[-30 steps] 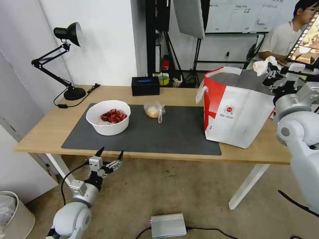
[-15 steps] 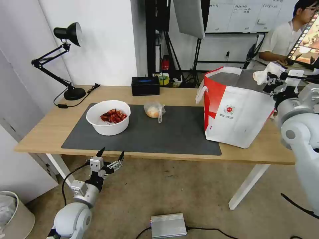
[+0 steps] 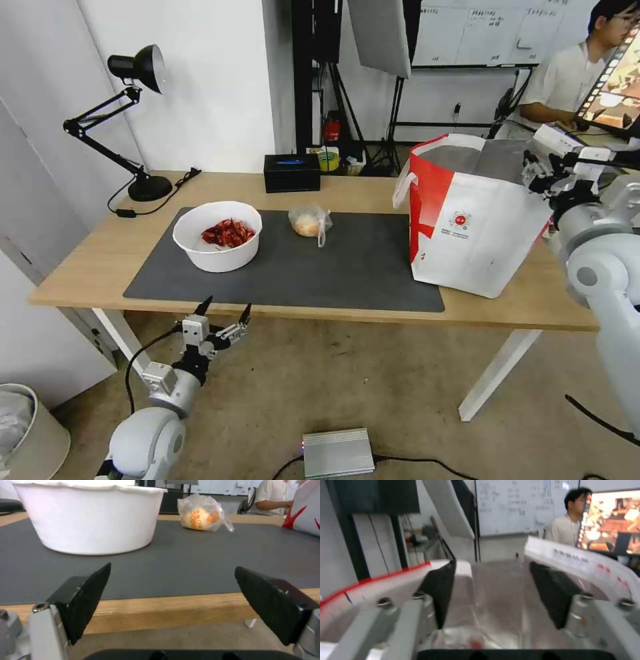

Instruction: Pick up the trash from the table and place it into the takeout bag.

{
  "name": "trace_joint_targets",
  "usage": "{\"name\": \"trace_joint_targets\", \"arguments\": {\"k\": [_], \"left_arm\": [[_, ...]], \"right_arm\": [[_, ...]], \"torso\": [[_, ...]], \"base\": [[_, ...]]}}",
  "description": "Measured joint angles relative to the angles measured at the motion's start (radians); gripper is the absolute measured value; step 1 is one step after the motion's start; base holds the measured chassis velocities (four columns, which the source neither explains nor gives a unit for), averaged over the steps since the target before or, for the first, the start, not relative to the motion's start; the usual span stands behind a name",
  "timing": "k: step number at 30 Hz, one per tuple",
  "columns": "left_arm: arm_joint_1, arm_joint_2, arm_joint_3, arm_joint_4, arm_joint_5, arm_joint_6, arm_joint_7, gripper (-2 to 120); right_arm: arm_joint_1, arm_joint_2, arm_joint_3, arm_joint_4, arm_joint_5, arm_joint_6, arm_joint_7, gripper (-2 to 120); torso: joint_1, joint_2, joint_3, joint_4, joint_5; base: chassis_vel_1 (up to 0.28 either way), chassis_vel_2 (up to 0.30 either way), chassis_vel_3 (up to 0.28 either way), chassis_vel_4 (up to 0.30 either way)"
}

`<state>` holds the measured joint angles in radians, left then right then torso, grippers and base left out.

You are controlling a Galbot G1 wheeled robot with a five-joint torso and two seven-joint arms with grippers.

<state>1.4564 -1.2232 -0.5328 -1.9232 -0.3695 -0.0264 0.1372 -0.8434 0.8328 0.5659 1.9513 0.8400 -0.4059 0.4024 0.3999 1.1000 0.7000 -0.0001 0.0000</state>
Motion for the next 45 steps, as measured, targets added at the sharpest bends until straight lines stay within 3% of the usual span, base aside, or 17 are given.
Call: {"name": "trace_joint_targets", "arguments": {"k": [3,4,7,10,18,29,45], "left_arm": [[0.006,-0.007,0.000,-0.005,0.005,0.000,0.000,100],[0.006,-0.007,0.000,-0.005,0.005,0.000,0.000,100],[0.015,-0.010,-0.005,-0.009,0.010,0.000,0.000,100],[0.015,-0.011,-0.009,-0.011,0.010,0.000,0.000,100],[0.015,-0.020,-0.012,-0.013,0.010,0.000,-0.002,100],[0.021,-0.032,-0.027,-0.018,0.004,-0.015,-0.006,100],[0.051,-0.064,-0.041,-0.036,0.010,-0.032,-0.004,100]], "right_arm": [[0.000,0.002,-0.007,0.002,-0.001,0.078,-0.042,76],[0.000,0.002,-0.007,0.002,-0.001,0.078,-0.042,76],[-0.013,0.009,-0.021,0.021,-0.001,0.207,-0.160,92],[-0.031,0.018,-0.036,0.039,-0.001,0.275,-0.213,95],[-0.133,0.062,-0.069,0.100,-0.061,0.412,-0.309,96],[-0.408,0.206,-0.063,0.135,-0.351,0.577,-0.362,100],[-0.605,0.370,-0.024,0.126,-0.542,0.628,-0.341,100]], "torso": [[0.000,0.000,0.000,0.0001,-0.0001],[0.000,0.000,0.000,0.0001,-0.0001],[0.000,0.000,0.000,0.0001,-0.0001],[0.000,0.000,0.000,0.0001,-0.0001],[0.000,0.000,0.000,0.0002,-0.0002],[0.000,0.000,0.000,0.0001,0.0000],[0.000,0.000,0.000,0.0001,-0.0002]], "base": [[0.000,0.000,0.000,0.000],[0.000,0.000,0.000,0.000],[0.000,0.000,0.000,0.000],[0.000,0.000,0.000,0.000],[0.000,0.000,0.000,0.000],[0.000,0.000,0.000,0.000],[0.000,0.000,0.000,0.000]]}}
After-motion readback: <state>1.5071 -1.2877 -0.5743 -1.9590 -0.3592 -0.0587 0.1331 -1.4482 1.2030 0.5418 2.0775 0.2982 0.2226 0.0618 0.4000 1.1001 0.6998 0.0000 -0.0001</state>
